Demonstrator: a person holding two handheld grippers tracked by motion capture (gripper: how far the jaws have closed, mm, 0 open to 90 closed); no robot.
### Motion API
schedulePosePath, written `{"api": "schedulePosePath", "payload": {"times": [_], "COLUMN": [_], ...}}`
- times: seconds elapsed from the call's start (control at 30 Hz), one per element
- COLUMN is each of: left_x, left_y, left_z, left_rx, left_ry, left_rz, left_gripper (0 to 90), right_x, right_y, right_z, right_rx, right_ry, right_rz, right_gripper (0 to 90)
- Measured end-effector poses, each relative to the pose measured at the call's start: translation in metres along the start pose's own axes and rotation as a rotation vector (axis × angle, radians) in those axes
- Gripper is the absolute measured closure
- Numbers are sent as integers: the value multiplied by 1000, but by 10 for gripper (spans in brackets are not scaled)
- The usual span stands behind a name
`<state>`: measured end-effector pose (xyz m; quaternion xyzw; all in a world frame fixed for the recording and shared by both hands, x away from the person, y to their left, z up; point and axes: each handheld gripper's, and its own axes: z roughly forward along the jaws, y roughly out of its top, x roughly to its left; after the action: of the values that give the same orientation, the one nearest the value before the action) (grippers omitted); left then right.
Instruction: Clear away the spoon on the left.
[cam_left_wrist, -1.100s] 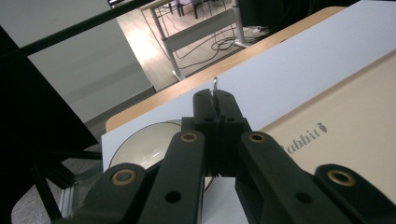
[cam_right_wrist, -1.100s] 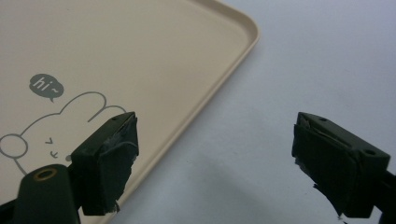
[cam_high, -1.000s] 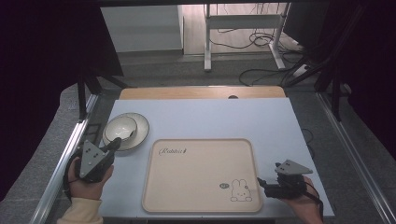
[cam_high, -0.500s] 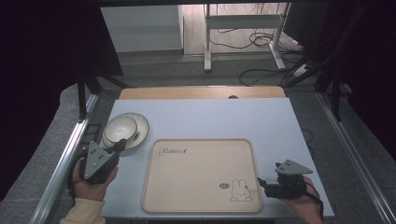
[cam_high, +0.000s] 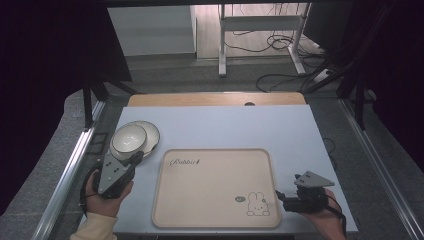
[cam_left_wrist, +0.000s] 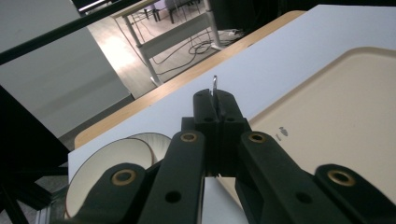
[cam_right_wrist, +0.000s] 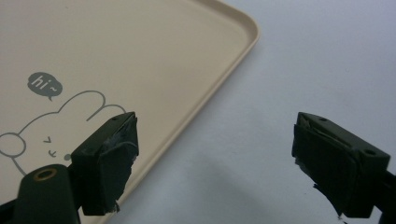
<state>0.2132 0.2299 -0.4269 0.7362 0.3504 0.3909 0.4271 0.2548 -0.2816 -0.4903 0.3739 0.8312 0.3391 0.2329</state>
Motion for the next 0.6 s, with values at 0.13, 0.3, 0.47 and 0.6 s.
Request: {"api": "schedulePosePath", "payload": {"times": [0.13, 0.3, 0.47, 0.6], "left_x": [-4, -10, -15, -20], "left_y": [1, 2, 3, 4], "left_z": [3, 6, 8, 11], "left_rx": [4, 13, 12, 12], "left_ry": [-17, -32, -51, -65], "left_rz": [10, 27, 36, 43], "left_gripper": [900, 900, 900, 900], "right_x": [0, 0, 0, 0], "right_y": [0, 0, 0, 0], "right_z": [0, 0, 0, 0], "right_rx": [-1, 0, 1, 2], "right_ry": [-1, -1, -1, -1], "right_rz": [0, -2, -1, -1], "right_gripper": [149, 149, 149, 149]}}
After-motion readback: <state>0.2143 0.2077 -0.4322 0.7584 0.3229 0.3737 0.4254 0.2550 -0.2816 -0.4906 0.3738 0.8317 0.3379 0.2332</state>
